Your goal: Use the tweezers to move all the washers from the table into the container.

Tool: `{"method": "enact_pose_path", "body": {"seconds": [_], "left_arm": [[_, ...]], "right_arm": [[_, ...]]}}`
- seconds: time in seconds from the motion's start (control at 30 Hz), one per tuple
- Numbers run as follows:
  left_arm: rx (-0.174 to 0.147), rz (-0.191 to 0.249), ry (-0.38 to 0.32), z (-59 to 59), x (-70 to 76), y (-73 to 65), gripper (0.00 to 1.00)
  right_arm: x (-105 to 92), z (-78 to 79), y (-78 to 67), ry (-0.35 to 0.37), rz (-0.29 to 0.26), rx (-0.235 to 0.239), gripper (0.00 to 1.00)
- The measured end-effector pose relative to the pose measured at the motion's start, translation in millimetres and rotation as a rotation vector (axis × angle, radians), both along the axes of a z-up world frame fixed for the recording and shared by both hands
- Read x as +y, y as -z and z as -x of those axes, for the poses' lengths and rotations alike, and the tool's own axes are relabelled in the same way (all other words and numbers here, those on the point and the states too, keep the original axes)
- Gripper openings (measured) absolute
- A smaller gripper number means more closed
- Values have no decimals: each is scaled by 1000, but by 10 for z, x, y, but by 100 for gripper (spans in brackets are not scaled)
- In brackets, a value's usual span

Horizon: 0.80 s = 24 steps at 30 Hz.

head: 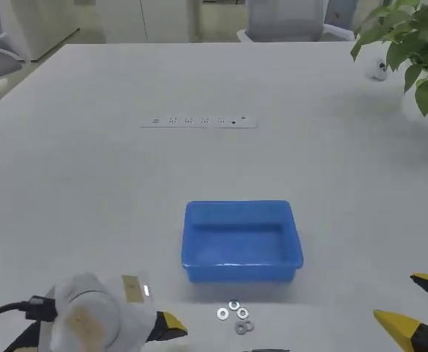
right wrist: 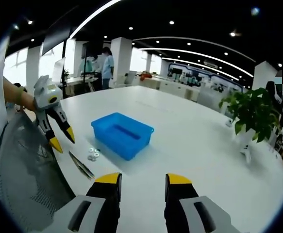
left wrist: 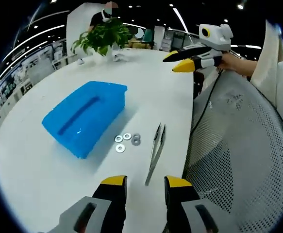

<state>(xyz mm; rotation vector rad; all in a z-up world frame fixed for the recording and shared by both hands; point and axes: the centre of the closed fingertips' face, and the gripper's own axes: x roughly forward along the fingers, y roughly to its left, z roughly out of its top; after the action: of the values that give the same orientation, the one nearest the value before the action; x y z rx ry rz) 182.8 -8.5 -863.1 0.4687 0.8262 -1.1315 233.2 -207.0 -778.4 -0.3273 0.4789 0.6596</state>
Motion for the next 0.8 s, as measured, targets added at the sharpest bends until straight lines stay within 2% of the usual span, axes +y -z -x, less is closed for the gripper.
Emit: {"method": "enact_pose_path", "body": {"seconds": [0.03,0.1,0.17,0.23,0.27,0.33,0.47,0.5,0.63,0.67,0.8], "left_arm": [[-6,-29,31,-2,3,30,24],[-11,-37,54,-6,-25,52,18],[1,-38,81,4,-54,82,13],[-8,-50,109,1,-75,108,10],[-26,-78,131,-13,-68,130,7],[-23,-80,145,0,-99,143,5],[-61,-106,181,-22,-126,150,0],[-86,-122,203,-37,-118,151,0],[-125,-147,257,-16,-121,153,0],[-148,-163,288,-18,-120,154,0],[-163,-187,310,-8,-138,158,0]], "right_arm": [[-7,6,8,-16,31,-9,26],[15,22,15,-32,37,-8,20],[23,26,24,-40,43,-6,18],[28,34,38,-49,52,-1,17],[28,37,42,-48,52,1,16],[21,36,51,-48,47,6,16],[-38,13,50,-21,35,7,14],[-54,4,42,-18,40,-2,13],[-60,2,40,-16,42,-5,11],[-59,4,41,-19,45,-5,11],[-56,10,53,-26,58,-5,10]]}}
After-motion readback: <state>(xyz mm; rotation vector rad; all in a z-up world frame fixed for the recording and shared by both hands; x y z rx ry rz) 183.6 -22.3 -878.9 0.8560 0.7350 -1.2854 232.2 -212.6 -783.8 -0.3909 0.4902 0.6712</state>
